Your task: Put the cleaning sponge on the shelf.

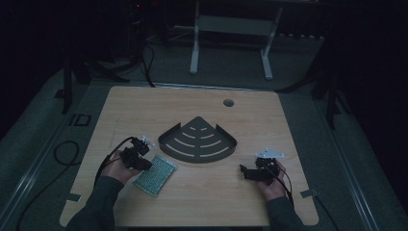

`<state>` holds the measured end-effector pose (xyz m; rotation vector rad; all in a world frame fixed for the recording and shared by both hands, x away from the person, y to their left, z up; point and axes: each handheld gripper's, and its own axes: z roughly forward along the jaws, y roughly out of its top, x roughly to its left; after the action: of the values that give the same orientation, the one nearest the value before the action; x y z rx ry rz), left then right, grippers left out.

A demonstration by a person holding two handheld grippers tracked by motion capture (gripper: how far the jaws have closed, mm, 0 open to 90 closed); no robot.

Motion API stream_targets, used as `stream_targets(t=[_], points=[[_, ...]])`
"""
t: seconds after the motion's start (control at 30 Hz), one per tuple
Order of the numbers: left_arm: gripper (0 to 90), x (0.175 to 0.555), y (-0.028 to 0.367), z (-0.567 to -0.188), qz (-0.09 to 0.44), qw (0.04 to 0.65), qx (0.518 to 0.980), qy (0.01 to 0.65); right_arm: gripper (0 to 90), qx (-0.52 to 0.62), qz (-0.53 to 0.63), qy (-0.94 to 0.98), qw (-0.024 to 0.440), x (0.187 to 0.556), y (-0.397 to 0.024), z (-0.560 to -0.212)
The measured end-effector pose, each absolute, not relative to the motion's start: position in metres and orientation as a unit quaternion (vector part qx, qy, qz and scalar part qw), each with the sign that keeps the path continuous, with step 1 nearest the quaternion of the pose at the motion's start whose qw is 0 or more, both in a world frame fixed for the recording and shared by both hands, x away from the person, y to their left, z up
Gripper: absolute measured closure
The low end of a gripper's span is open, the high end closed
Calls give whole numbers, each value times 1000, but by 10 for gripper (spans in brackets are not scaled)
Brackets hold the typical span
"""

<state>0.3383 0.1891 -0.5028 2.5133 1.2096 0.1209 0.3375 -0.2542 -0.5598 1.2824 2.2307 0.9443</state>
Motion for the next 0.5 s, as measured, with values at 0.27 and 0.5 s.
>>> stream_targets(t=[0.27,0.5], points=[[791,344,191,-500,23,166,881,442,138,459,338,798,199,337,-254,-560],[787,350,193,-500,2,156,876,457,138,459,338,798,199,337,-254,-560]])
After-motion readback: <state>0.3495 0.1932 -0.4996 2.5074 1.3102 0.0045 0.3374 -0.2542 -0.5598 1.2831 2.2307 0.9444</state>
